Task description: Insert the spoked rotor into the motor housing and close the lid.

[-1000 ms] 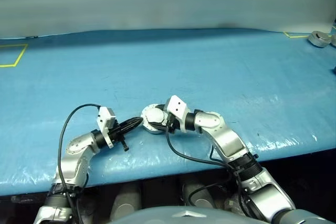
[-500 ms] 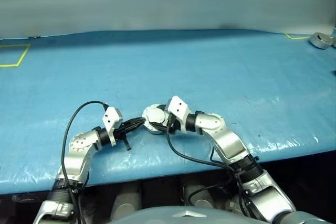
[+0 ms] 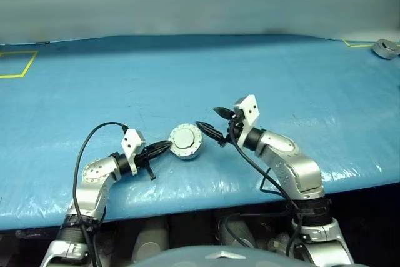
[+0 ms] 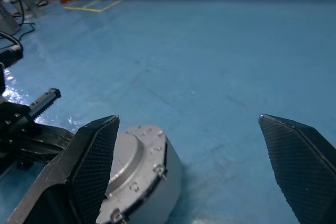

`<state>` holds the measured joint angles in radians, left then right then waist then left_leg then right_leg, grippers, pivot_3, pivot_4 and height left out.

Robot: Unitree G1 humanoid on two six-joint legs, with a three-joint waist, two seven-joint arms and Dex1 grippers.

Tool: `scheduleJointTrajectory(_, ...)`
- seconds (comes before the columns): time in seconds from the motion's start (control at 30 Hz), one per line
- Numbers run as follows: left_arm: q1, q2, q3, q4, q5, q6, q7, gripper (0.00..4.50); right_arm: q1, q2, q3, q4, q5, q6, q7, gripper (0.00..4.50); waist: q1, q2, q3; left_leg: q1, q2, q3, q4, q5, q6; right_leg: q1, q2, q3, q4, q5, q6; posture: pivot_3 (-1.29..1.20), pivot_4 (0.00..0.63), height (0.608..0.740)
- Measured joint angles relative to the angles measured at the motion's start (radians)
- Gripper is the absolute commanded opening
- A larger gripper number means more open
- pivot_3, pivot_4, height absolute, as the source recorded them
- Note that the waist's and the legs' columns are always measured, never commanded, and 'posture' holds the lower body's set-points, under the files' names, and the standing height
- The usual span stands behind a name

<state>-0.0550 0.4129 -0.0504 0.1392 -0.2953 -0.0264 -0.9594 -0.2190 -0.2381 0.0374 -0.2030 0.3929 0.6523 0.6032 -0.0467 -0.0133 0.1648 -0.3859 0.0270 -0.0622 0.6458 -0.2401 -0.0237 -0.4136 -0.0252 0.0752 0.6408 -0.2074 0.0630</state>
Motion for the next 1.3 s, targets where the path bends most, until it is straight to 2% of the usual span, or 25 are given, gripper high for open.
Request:
scheduleJointTrajectory(0.2,-0.001,-0.001,0.0,0.001,0.0,-0.005,0.0,0.0,0.044,0.077,-0.102,0.047,0.183,0.202,-0.036,4.49,-0.002,0.001,0.001,0.0,0.0,0.0,-0.001,0.0,0.0,0.0,0.0,0.0,0.0,0.0,0.0,0.0,0.15,0.74)
scheduleJointTrajectory(0.43,-0.001,-0.001,0.0,0.002,0.0,-0.009,0.0,0.0,0.048,0.121,-0.124,0.076,0.29,0.298,-0.05,4.49,-0.002,0.001,0.001,-0.001,0.0,0.0,-0.001,0.0,0.0,-0.001,0.0,0.0,0.0,0.0,0.0,0.0,0.15,0.74)
scheduleJointTrajectory(0.53,-0.001,-0.001,0.0,0.002,0.0,-0.011,0.0,0.0,0.049,0.136,-0.127,0.11,0.315,0.323,-0.064,3.91,-0.002,0.001,0.001,-0.001,0.0,0.0,-0.001,0.0,0.0,-0.001,0.0,0.0,0.0,0.0,0.0,0.0,0.15,0.74)
scheduleJointTrajectory(0.77,-0.002,0.0,0.0,0.005,0.003,-0.015,0.003,0.0,0.054,0.152,-0.13,0.139,0.346,0.338,-0.064,1.59,-0.006,0.001,0.001,-0.002,0.0,-0.001,-0.001,0.0,0.0,-0.002,0.0,-0.001,-0.001,0.0,0.0,0.0,0.15,0.74)
scheduleJointTrajectory(0.8,0.001,0.001,0.0,0.005,0.003,-0.017,0.003,0.0,0.054,0.155,-0.135,0.142,0.363,0.34,-0.058,1.38,-0.006,0.002,0.001,-0.002,0.0,0.0,-0.001,0.0,0.0,-0.002,0.0,0.0,-0.001,0.0,0.0,0.0,0.15,0.74)
scheduleJointTrajectory(1.13,0.002,-0.001,0.006,0.006,-0.003,-0.018,0.004,0.0,0.055,0.155,-0.136,0.152,0.389,0.335,-0.064,1.31,-0.007,0.002,0.001,-0.002,0.0,-0.001,0.0,0.0,0.0,-0.002,0.0,-0.001,-0.001,0.0,0.0,0.0,0.15,0.74)
scheduleJointTrajectory(1.3,0.006,-0.053,0.044,-0.007,-0.117,0.094,0.011,0.0,0.049,0.214,-0.208,0.171,0.457,0.345,-0.125,1.31,-0.009,0.002,0.001,-0.01,0.0,-0.001,0.001,0.0,0.0,-0.008,0.0,-0.001,0.0,0.0,0.0,0.0,0.15,0.74)
